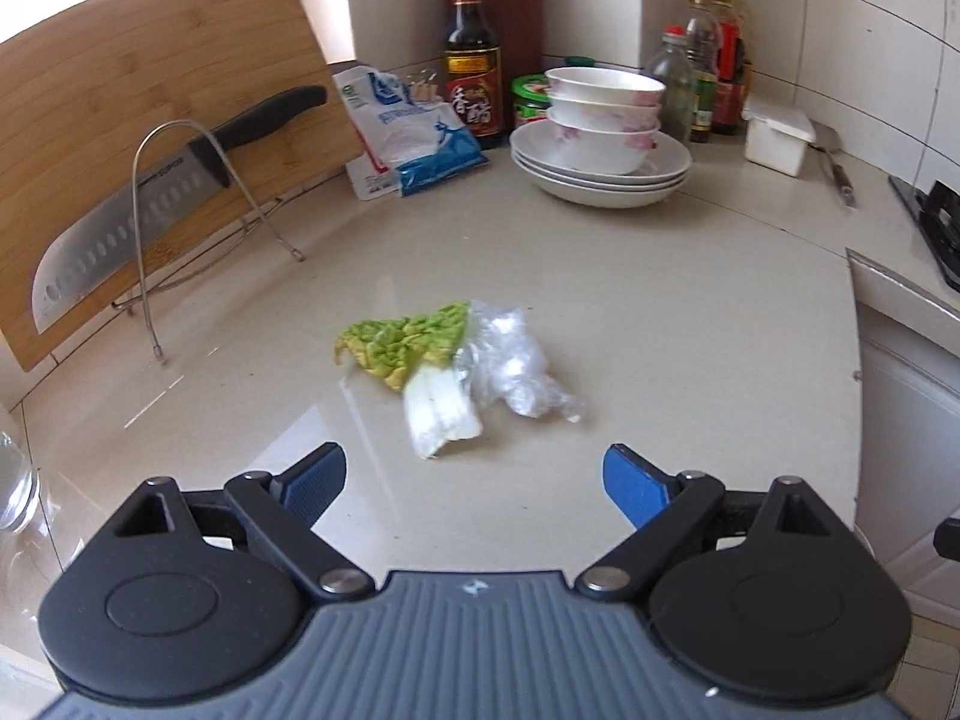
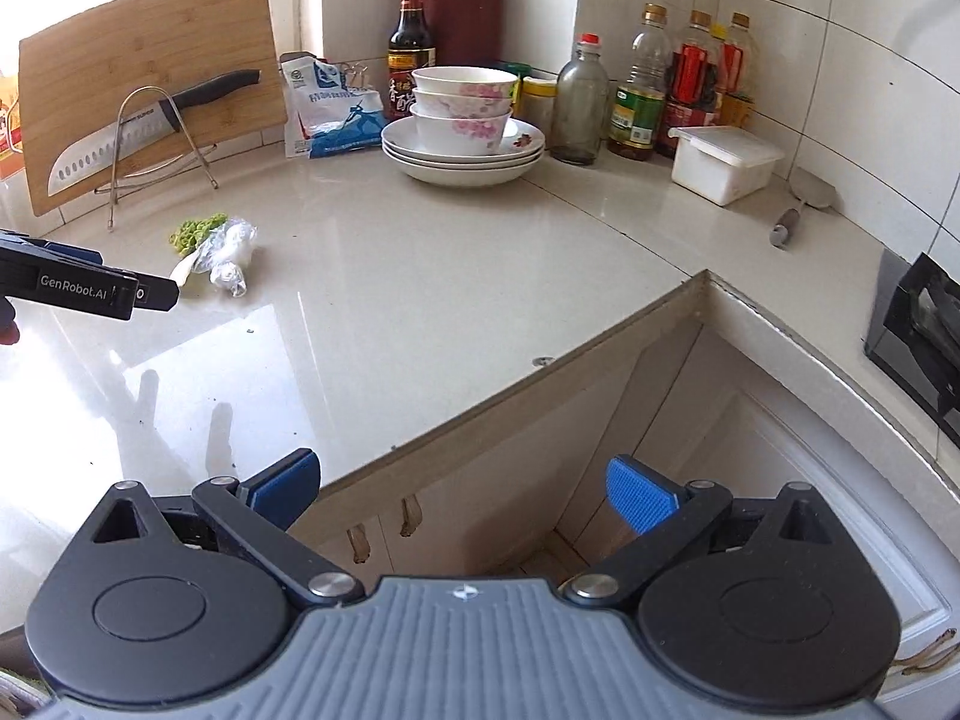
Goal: Collect trash
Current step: 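Grasp the cabbage leaf stem with the left tool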
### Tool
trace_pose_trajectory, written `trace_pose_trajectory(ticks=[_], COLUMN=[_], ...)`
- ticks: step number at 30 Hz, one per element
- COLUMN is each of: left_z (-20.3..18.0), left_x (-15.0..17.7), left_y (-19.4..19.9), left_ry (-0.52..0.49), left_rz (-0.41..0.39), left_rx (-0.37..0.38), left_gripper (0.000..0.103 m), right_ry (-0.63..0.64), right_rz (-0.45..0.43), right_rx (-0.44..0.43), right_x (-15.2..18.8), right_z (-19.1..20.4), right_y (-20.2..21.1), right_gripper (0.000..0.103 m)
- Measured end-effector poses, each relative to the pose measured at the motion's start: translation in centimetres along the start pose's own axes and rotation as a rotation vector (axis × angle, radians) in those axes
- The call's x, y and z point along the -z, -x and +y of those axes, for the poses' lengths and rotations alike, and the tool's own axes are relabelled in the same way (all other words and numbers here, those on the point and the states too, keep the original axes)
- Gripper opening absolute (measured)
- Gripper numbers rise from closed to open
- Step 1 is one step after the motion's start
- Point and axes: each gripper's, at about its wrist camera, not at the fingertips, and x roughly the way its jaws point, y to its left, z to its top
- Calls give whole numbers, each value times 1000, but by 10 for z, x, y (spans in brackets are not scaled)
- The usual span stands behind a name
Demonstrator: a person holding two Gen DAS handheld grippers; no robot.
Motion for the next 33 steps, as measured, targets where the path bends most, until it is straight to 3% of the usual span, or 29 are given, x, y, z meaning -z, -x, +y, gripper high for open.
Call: trace_pose_trajectory(ticks=[6,13,25,27,29,32,33], left_z=[27,30,48,46,42,40,40], left_x=[-8,-8,-8,-10,-13,-17,-18], left_y=[-33,-63,-63,-63,-63,-61,-60], left_ry=[72,65,77,81,78,93,95], left_rz=[24,65,49,33,22,10,5], left_rx=[-3,-6,-67,-48,-29,2,8], left_gripper=[93,93,92,87,62,40,37], right_ry=[13,49,71,72,80,85,87], right_rz=[29,58,56,61,62,62,63], right_rx=[-9,-10,-41,-52,-54,-62,-63], right_x=[-14,-27,-40,-41,-41,-40,-40], right_z=[10,21,22,24,26,28,28], right_y=[-23,-43,-58,-61,-63,-62,-63], right_gripper=[103,103,103,103,103,103,103])
